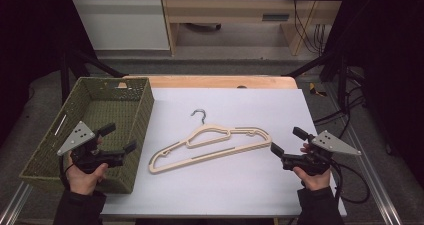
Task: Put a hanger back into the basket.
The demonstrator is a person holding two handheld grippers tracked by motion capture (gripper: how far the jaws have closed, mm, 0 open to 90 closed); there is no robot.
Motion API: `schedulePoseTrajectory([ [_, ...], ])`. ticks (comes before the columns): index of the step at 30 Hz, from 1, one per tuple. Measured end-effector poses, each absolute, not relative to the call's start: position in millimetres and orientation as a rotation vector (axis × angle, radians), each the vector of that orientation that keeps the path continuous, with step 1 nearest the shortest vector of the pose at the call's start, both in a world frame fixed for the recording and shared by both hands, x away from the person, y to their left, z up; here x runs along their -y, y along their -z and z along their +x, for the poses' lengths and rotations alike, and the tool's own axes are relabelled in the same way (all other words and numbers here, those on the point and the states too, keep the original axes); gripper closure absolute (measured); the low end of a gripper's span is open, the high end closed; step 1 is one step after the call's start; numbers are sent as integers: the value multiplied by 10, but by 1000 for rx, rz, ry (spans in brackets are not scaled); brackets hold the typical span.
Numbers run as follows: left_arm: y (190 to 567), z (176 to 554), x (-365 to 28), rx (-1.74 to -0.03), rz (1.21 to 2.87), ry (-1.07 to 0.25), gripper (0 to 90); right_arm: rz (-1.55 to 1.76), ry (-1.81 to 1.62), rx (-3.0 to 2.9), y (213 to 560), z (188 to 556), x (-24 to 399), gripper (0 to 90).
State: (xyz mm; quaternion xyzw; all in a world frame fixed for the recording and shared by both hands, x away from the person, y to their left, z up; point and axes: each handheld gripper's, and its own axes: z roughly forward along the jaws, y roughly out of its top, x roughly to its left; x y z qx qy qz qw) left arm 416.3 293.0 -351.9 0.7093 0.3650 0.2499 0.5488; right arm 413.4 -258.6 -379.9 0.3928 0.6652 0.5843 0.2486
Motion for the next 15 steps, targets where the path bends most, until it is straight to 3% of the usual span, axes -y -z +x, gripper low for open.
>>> schedulePoseTrajectory([
  [15,3422,4204,-2584,-807,1759,-559,72,1045,-1582,-1849,3797,4143,2490,35],
])
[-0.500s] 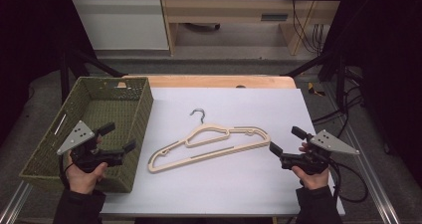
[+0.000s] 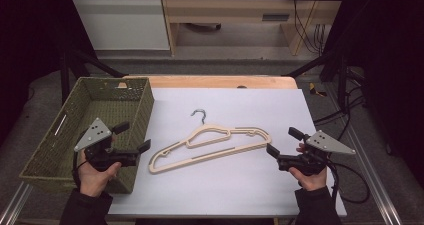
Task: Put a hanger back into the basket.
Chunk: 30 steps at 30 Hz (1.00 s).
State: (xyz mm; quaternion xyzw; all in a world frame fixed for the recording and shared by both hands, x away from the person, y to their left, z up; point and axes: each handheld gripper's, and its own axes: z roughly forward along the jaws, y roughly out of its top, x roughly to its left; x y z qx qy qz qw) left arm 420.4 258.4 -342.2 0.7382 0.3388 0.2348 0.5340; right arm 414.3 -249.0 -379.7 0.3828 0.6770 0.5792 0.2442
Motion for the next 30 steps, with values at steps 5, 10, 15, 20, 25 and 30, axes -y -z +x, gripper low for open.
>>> schedulePoseTrajectory([
  [5,3440,4274,-2393,-790,1816,-537,73,1046,-1580,-1864,3808,4154,2461,35],
  [10,3515,4350,-2200,-785,1880,-520,83,1043,-1577,-1876,3817,4167,2436,35],
  [15,3607,4427,-2036,-787,1947,-503,89,1041,-1567,-1893,3827,4173,2441,35],
  [20,3751,4556,-1893,-828,2012,-462,111,1045,-1569,-1891,3833,4175,2461,35],
  [25,3926,4690,-1761,-872,2070,-442,146,1048,-1567,-1891,3837,4179,2459,36],
  [30,4116,4807,-1665,-921,2113,-454,215,1046,-1565,-1905,3850,4187,2453,36],
])
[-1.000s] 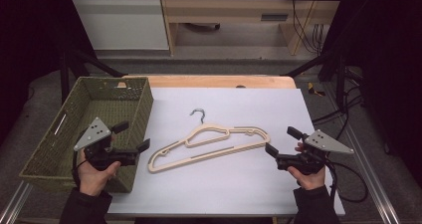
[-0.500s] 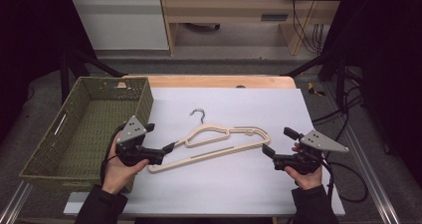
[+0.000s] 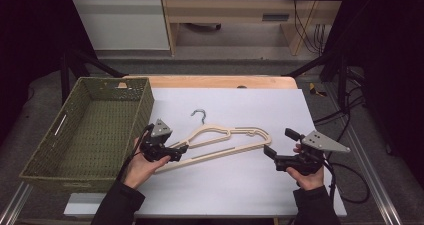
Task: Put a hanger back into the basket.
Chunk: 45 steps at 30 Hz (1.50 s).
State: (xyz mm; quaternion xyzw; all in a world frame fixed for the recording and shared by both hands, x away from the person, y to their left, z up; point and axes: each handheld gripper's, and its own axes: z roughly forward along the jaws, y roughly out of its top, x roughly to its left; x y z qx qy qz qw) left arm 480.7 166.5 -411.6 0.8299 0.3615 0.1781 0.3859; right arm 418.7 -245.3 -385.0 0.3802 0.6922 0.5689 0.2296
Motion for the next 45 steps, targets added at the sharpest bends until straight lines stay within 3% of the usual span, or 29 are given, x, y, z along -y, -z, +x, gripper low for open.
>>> schedulePoseTrajectory([
  [6,4351,4981,-1559,-964,2203,-451,256,1053,-1562,-1912,3866,4196,2437,37],
  [13,4545,5141,-1563,-1037,2229,-463,398,1042,-1549,-1926,3873,4201,2445,37],
  [23,4680,5247,-1602,-1088,2252,-459,520,1046,-1547,-1933,3887,4209,2422,38],
  [28,4670,5238,-1597,-1080,2261,-438,640,1043,-1550,-1932,3886,4209,2422,41],
  [45,4587,5122,-1553,-992,2348,-470,737,1034,-1543,-1945,3886,4205,2420,45],
])
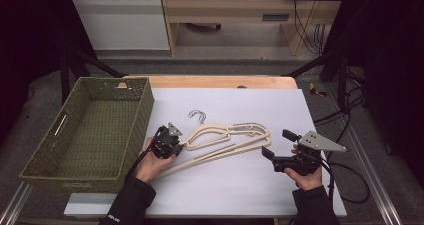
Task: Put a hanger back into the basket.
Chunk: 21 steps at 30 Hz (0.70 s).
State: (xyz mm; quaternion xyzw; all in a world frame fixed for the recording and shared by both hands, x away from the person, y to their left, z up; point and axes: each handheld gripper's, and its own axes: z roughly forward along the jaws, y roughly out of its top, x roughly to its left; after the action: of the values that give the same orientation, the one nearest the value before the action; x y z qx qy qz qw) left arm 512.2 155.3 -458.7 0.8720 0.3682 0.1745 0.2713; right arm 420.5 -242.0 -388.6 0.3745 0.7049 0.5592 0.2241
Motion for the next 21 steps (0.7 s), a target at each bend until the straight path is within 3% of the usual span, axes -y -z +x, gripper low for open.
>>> schedulePoseTrajectory([
  [6,4522,5040,-1538,-972,2346,-424,792,1031,-1546,-1945,3882,4201,2423,48],
  [21,4276,4686,-1553,-958,2237,-462,796,1011,-1540,-2047,3965,4318,2127,88],
])
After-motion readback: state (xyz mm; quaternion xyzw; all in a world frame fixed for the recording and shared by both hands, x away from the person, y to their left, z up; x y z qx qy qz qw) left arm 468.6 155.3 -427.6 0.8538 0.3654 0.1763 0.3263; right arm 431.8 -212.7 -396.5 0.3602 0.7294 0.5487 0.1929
